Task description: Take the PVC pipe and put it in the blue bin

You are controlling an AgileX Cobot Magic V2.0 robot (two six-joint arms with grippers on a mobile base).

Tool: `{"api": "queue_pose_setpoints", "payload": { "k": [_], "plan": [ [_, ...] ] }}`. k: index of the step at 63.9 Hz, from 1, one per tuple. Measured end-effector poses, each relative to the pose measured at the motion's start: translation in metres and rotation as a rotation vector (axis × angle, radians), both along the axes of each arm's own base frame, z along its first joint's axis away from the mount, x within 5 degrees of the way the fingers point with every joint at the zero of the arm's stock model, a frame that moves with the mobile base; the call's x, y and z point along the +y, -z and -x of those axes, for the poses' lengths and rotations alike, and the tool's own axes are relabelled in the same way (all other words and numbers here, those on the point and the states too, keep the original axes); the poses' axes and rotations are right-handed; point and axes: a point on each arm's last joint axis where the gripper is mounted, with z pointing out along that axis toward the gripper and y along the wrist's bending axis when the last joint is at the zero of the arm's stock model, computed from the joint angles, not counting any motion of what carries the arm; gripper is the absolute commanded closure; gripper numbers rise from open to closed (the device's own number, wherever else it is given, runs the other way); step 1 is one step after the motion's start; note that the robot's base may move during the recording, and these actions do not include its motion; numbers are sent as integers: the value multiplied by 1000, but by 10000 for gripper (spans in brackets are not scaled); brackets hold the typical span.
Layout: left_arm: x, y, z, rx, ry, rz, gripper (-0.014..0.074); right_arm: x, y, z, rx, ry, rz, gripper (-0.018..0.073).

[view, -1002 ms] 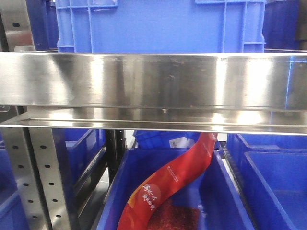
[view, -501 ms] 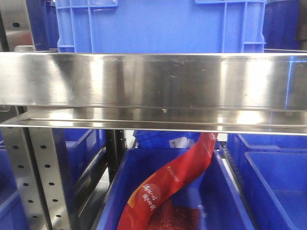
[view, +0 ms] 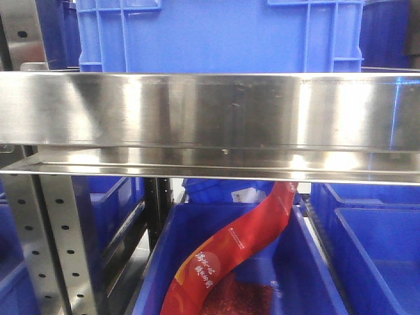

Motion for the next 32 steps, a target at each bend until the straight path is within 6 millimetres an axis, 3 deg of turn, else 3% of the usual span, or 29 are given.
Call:
{"api": "queue_pose_setpoints", "payload": {
  "k": [11, 32],
  "plan": [
    [15, 35, 9, 46, -93, -43, 707, 0, 0, 0, 0, 0, 0, 727],
    [43, 112, 54, 39, -304, -56, 707, 0, 0, 0, 0, 0, 0, 727]
  ]
}}
